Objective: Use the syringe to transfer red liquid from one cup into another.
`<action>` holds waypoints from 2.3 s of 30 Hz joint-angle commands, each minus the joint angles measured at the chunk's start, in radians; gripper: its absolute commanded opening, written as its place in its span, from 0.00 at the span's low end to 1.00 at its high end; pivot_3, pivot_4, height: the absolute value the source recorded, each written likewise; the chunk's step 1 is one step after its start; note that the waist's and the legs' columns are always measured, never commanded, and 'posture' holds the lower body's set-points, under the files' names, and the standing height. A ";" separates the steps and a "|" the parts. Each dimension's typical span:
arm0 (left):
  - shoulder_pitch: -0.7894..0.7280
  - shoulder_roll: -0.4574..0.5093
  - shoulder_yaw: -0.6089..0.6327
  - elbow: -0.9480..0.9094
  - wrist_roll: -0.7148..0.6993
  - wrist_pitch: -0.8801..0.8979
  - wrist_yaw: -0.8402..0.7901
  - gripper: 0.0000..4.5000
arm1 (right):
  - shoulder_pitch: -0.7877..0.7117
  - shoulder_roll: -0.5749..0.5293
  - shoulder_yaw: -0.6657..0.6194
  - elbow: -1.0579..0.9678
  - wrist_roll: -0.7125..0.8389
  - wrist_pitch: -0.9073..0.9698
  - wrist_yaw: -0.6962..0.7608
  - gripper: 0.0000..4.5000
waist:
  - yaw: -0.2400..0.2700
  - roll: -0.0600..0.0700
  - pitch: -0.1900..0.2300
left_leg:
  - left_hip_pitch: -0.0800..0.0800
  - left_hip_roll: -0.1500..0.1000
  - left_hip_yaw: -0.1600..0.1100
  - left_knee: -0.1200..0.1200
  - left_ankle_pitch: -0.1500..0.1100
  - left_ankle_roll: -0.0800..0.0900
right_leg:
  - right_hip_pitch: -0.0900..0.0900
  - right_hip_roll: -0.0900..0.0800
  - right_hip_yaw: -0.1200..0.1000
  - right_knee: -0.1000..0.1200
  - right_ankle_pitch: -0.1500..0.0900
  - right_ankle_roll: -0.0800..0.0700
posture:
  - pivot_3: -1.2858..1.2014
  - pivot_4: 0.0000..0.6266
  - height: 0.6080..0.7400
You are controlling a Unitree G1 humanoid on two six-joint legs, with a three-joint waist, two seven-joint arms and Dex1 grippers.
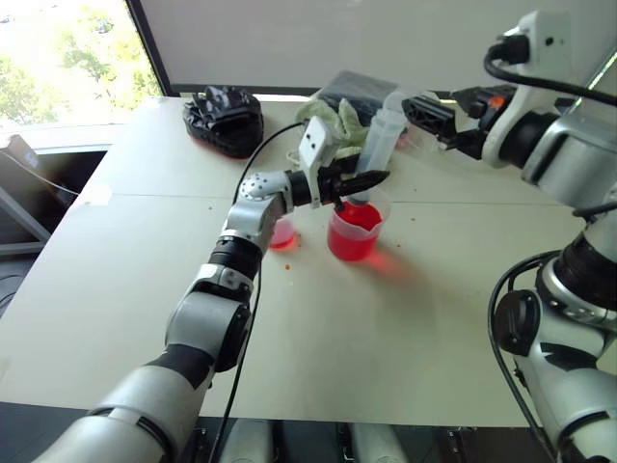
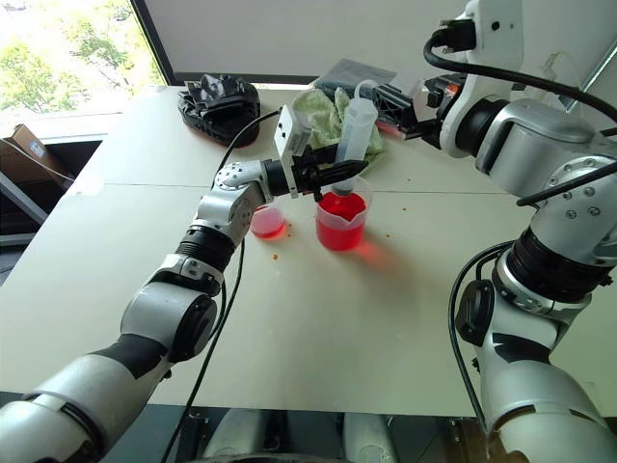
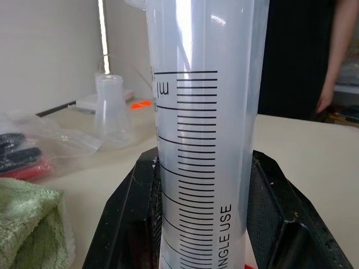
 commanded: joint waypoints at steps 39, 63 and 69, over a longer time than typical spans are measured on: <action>0.059 -0.019 0.008 -0.108 -0.032 0.014 -0.032 0.31 | -0.007 0.273 0.093 -0.109 -0.290 -0.005 -0.135 0.82 | -0.006 0.000 0.000 | 0.000 0.000 0.000 -0.001 0.000 0.000 | -0.001 0.000 0.000 0.000 0.000 0.000 | 0.52 0.24 0.78; 0.083 -0.007 -0.015 -0.126 -0.024 0.022 -0.037 0.31 | 0.048 0.250 0.115 -0.166 -0.297 0.022 -0.053 0.02 | -0.005 0.001 0.000 | 0.000 0.000 0.000 -0.001 0.000 0.000 | 0.000 0.000 0.000 0.000 0.000 0.000 | 0.52 0.24 0.78; 0.086 -0.003 -0.021 -0.126 -0.021 0.023 -0.037 0.31 | 0.051 0.237 0.112 -0.163 -0.300 0.005 -0.038 0.02 | -0.005 0.001 0.000 | 0.001 0.000 0.000 -0.001 0.000 0.000 | 0.000 0.000 0.000 0.000 0.000 0.000 | 0.52 0.24 0.78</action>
